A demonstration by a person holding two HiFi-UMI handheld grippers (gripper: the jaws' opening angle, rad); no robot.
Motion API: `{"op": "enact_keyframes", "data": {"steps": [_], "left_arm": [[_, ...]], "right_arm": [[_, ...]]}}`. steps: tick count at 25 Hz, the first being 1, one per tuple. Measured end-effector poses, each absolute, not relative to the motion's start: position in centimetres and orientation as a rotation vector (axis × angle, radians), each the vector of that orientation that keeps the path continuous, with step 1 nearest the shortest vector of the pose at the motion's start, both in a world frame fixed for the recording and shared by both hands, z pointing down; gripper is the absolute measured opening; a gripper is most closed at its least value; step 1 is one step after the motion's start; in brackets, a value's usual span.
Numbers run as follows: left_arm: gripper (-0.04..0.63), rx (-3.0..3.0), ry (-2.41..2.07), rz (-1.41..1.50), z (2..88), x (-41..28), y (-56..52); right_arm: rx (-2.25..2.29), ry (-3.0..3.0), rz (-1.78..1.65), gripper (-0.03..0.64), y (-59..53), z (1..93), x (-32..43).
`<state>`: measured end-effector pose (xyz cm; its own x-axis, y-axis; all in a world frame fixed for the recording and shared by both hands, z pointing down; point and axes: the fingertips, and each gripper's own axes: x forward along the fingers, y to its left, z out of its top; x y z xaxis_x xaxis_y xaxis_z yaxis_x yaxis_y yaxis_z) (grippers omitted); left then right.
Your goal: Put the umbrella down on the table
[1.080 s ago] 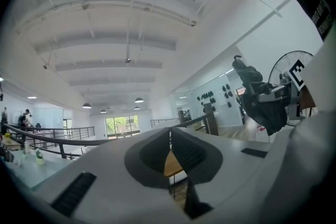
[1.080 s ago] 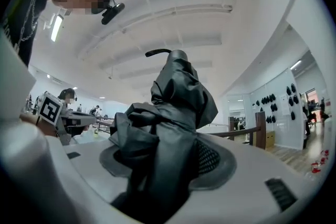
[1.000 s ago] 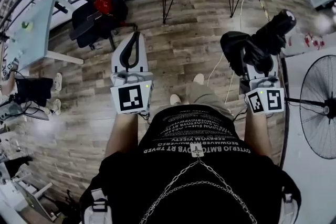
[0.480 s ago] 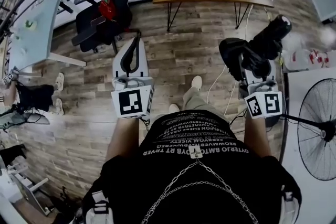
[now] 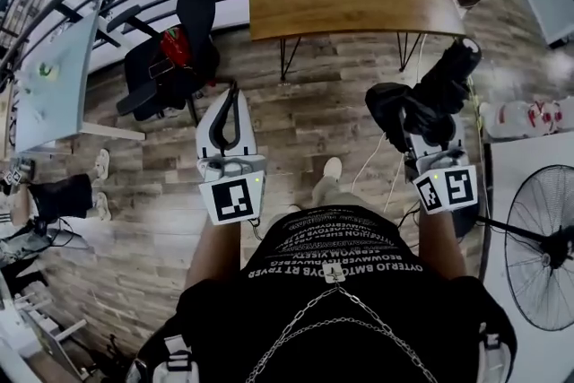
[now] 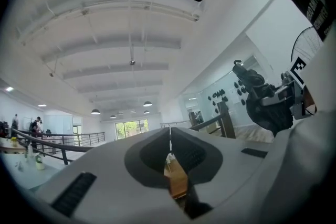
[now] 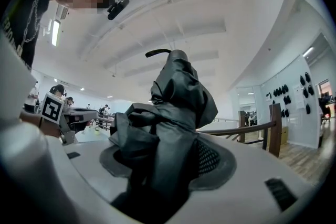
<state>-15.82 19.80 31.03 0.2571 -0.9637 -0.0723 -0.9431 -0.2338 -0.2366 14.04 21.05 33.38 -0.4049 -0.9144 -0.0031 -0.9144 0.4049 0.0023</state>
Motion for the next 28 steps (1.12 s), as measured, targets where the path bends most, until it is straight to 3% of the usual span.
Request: {"op": "enact_keyframes", "data": {"steps": [18, 28], "left_arm": [[0.032, -2.259, 1.823, -0.075, 27.9, -9.3, 11.1], [0.032, -2.247, 1.857, -0.160, 29.0, -8.6, 10.0]], "right_arm": [[-1.582, 2.671, 0.080, 0.272, 11.7, 31.6, 20.1], [-1.475, 2.746, 0.030, 0.272, 9.6, 33.3, 19.3]]}}
